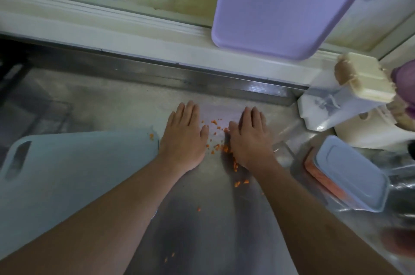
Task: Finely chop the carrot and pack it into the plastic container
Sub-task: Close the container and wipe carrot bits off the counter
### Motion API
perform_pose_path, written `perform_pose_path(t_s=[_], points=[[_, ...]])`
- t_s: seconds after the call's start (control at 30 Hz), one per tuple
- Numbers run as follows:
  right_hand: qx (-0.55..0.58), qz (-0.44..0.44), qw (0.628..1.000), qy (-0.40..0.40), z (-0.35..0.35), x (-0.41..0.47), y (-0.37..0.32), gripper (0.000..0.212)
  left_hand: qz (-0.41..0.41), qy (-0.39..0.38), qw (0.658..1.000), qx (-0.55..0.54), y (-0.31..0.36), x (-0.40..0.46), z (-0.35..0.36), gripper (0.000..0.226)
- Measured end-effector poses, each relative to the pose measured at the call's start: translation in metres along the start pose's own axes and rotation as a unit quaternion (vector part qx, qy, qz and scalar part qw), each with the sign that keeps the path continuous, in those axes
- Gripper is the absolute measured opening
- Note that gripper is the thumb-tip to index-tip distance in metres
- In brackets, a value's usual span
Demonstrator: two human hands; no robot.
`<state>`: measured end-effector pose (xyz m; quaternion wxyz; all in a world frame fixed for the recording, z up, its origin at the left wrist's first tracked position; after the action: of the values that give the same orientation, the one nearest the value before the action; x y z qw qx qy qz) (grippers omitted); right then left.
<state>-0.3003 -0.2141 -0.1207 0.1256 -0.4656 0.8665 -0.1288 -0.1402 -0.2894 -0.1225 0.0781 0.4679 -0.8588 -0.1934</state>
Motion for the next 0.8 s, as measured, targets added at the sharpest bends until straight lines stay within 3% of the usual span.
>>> perform_pose_path(t_s=[0.1, 0.27, 0.33, 0.47, 0.63, 0.8], points=[[0.047, -0.005, 0.999, -0.022, 0.011, -0.015, -0.011, 0.070, 0.041, 0.005, 0.999, 0.003, 0.017, -0.008, 0.014, 0.062], [0.178, -0.126, 0.976, -0.027, 0.003, -0.082, -0.039, 0.053, 0.167, 0.020, 0.984, -0.051, 0.029, -0.058, 0.019, 0.056], [0.221, -0.116, 0.968, 0.012, -0.012, -0.078, -0.029, 0.046, 0.134, 0.038, 0.981, -0.135, 0.022, -0.063, 0.006, 0.047], [0.187, -0.075, 0.975, 0.096, -0.034, -0.009, -0.017, 0.036, 0.068, 0.128, 0.971, -0.190, 0.012, -0.040, -0.029, 0.020], [0.095, -0.116, 0.988, 0.043, -0.012, 0.066, -0.038, 0.048, -0.014, 0.118, 0.945, -0.306, -0.009, -0.021, -0.033, 0.025], [0.097, -0.218, 0.971, -0.020, 0.004, 0.018, -0.049, 0.050, -0.022, 0.107, 0.935, -0.337, -0.018, -0.045, -0.038, 0.022]])
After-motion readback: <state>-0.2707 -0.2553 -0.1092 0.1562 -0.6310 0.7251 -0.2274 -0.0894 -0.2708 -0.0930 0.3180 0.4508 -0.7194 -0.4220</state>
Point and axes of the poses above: each hand's wrist, its own x-axis towards the middle knuckle, its own z-axis out of the palm, y = z × x, the point moved 8 cm from there along x, towards the middle knuckle, and after that the axes turned 2 degrees about x, right-handed, at the moved point
